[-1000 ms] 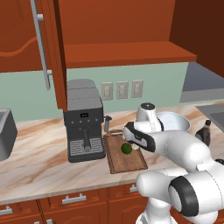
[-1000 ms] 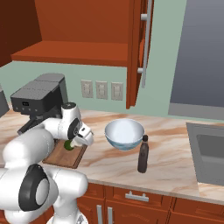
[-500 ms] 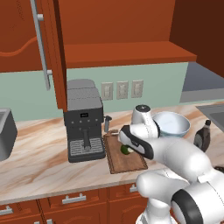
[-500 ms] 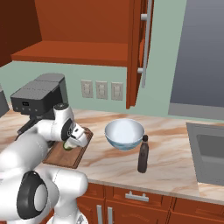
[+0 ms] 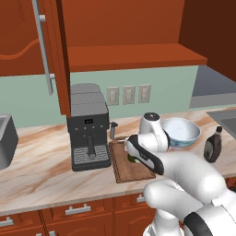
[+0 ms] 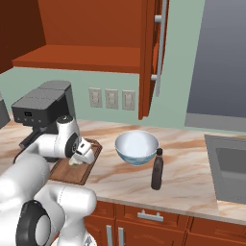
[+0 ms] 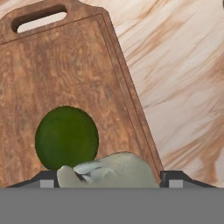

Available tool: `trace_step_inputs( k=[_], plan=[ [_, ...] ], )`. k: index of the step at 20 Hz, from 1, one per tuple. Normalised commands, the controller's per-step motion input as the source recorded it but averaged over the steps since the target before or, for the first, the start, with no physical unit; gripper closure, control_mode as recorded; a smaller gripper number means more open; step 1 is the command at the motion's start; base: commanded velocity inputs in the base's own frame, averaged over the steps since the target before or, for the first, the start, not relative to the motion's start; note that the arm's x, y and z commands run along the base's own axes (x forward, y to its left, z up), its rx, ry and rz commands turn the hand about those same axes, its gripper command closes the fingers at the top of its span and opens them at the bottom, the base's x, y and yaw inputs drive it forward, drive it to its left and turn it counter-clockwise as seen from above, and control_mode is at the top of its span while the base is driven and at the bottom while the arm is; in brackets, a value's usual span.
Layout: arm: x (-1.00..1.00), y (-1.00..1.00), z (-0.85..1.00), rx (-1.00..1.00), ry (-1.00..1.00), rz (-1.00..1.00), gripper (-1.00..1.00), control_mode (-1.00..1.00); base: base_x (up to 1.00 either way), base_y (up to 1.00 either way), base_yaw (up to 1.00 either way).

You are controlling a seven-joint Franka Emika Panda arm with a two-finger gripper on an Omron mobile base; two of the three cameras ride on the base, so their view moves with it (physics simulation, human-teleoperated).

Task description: Open the cabinet. Place the bowl and condiment on the counter. Then place the lime and garlic on the cutting board.

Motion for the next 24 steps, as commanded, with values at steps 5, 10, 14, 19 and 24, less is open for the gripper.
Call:
trace_step_inputs(
  k=[5,10,14,19,24],
  plan=[
    [-0.09,0.13,0.00,0.01,0.00,0.00,1.00,-1.00,0.00,0.00,0.00],
    [-0.18,0.19,0.00,0.00,0.00,0.00,1.00,-1.00,0.00,0.00,0.00],
    [-0.04,0.10,0.00,0.00,-0.01,0.00,1.00,-1.00,0.00,0.00,0.00],
    [-0.13,0.00,-0.05,0.00,0.00,0.00,1.00,-1.00,0.00,0.00,0.00],
    [-0.04,0.08,-0.07,0.00,0.00,0.00,1.00,-1.00,0.00,0.00,0.00]
  ],
)
